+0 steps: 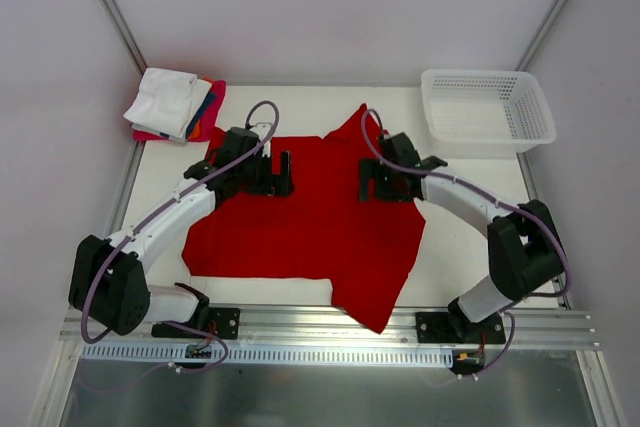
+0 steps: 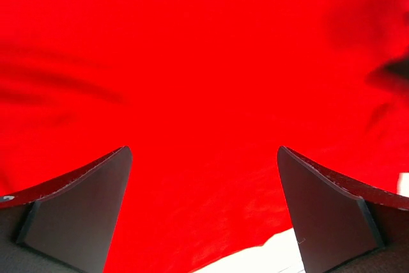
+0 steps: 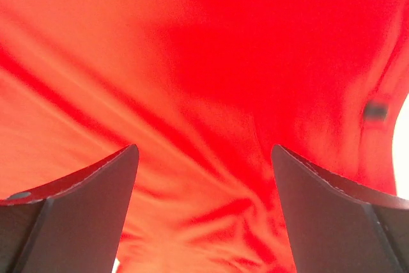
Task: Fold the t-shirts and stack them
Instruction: Flatten out the tshirt, then grap the side of the flattened tshirt closest away from the robot with both arms
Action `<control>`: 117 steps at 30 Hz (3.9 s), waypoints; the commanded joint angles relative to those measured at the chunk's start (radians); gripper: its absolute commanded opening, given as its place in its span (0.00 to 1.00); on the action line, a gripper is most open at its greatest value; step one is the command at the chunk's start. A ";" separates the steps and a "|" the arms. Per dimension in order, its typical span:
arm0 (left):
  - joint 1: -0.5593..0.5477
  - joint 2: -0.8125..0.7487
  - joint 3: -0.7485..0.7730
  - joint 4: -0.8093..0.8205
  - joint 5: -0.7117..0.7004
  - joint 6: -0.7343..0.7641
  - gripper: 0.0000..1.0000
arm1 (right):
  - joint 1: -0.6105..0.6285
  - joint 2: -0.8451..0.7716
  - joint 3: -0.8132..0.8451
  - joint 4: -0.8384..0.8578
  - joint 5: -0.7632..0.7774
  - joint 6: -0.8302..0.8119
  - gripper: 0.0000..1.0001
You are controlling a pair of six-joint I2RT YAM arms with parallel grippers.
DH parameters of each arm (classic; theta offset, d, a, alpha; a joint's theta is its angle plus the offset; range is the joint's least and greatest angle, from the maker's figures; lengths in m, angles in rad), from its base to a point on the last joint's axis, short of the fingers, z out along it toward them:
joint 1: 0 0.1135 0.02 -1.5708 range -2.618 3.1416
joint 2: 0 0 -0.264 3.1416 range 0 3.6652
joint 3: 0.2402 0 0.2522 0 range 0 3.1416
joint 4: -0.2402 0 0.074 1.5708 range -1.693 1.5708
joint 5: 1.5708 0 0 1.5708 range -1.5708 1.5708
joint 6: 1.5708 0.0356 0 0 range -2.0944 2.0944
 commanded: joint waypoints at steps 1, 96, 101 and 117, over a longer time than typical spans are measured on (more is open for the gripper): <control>0.008 -0.068 -0.051 0.015 -0.091 -0.006 0.99 | -0.049 0.076 0.228 -0.105 -0.159 -0.108 0.89; -0.059 -0.814 -0.534 -0.289 -0.474 -0.554 0.99 | -0.169 -0.822 -0.346 -0.434 0.197 0.165 0.91; -0.059 -0.766 -0.550 -0.363 -0.522 -0.701 0.96 | -0.149 -0.905 -0.525 -0.303 0.085 0.350 0.90; -0.061 -0.851 -0.611 -0.435 -0.573 -0.807 0.99 | 0.559 -0.450 -0.308 -0.677 0.531 1.061 1.00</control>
